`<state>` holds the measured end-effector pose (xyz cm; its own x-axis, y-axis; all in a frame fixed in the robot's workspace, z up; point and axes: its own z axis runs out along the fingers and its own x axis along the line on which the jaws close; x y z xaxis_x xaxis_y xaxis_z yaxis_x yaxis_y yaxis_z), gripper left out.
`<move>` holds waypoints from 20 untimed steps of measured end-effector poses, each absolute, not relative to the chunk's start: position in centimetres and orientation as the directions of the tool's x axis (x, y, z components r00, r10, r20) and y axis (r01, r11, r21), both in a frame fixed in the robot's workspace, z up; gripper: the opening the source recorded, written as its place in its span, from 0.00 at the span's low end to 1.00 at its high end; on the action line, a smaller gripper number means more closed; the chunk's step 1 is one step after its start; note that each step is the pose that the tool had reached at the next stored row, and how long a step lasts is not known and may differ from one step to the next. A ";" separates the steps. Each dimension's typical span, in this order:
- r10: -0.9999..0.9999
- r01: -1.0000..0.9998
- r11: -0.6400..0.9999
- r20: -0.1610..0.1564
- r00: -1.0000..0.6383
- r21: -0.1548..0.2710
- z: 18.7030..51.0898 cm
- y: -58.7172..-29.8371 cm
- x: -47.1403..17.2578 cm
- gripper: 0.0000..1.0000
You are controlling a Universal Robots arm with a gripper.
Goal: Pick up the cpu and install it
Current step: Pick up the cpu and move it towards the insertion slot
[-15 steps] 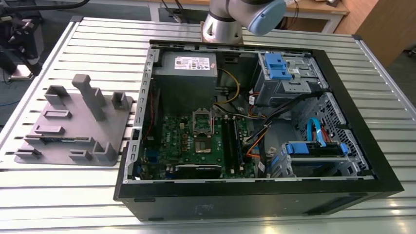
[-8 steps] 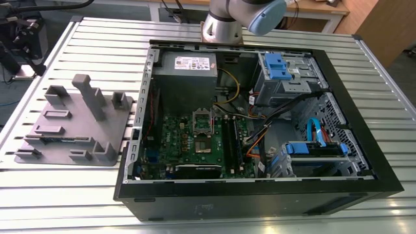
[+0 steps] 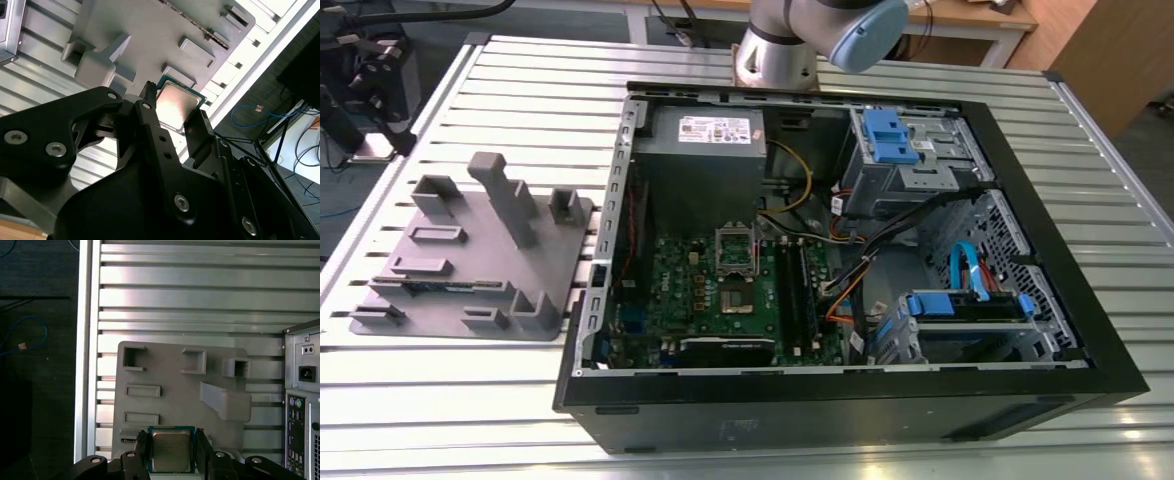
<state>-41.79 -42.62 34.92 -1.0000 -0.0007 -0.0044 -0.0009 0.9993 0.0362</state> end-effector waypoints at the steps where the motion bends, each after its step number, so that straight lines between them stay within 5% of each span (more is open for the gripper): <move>1: -0.001 -0.001 0.999 -0.004 -1.000 0.036 34.9 -42.6 -41.8 0.47; 20: -0.001 -0.001 0.999 -0.004 -1.000 0.036 34.9 -42.6 -40.3 0.47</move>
